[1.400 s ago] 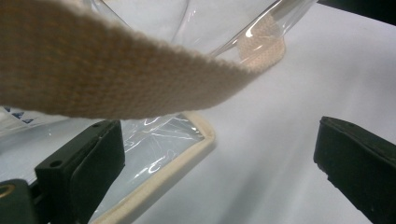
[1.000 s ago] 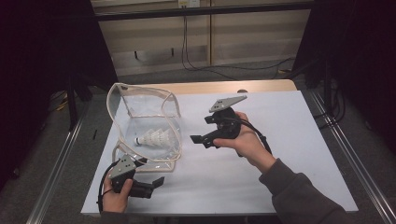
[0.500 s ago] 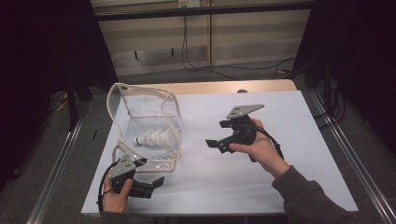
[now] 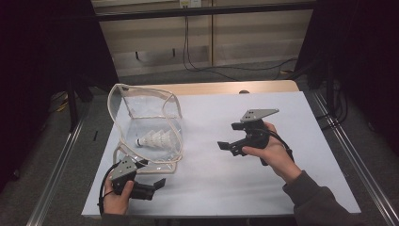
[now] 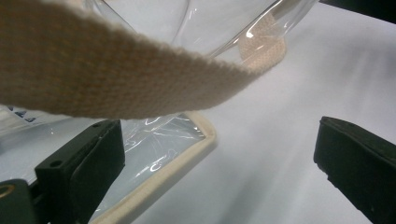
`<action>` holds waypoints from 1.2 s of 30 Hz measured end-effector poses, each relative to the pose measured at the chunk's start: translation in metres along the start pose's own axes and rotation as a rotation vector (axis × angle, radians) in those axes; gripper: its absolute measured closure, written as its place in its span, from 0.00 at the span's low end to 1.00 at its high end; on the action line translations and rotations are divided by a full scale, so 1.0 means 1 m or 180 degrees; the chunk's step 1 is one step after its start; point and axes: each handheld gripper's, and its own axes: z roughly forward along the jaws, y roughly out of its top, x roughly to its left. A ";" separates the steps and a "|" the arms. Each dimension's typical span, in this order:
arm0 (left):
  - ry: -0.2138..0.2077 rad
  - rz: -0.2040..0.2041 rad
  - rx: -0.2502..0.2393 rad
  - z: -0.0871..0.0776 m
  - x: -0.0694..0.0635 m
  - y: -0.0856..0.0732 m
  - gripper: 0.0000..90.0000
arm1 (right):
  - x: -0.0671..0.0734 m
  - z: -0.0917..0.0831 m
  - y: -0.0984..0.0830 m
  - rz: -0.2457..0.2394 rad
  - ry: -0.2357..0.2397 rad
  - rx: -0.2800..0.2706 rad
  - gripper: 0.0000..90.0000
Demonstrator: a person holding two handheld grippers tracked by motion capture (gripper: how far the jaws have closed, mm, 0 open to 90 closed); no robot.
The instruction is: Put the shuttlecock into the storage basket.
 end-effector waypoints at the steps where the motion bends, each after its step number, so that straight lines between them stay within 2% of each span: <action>1: -0.0001 -0.0003 0.0000 0.000 0.000 0.000 0.02 | -0.003 -0.004 -0.004 0.0018 -0.0013 -0.0008 0.09; 12: 0.0004 -0.0010 -0.0003 0.000 -0.001 0.000 0.02 | -0.014 -0.018 -0.022 0.0073 -0.0098 -0.0048 0.09; 36: 0.0004 -0.0006 0.0020 0.001 -0.001 0.000 0.02 | -0.029 -0.043 -0.072 0.0100 -0.0301 0.0025 0.09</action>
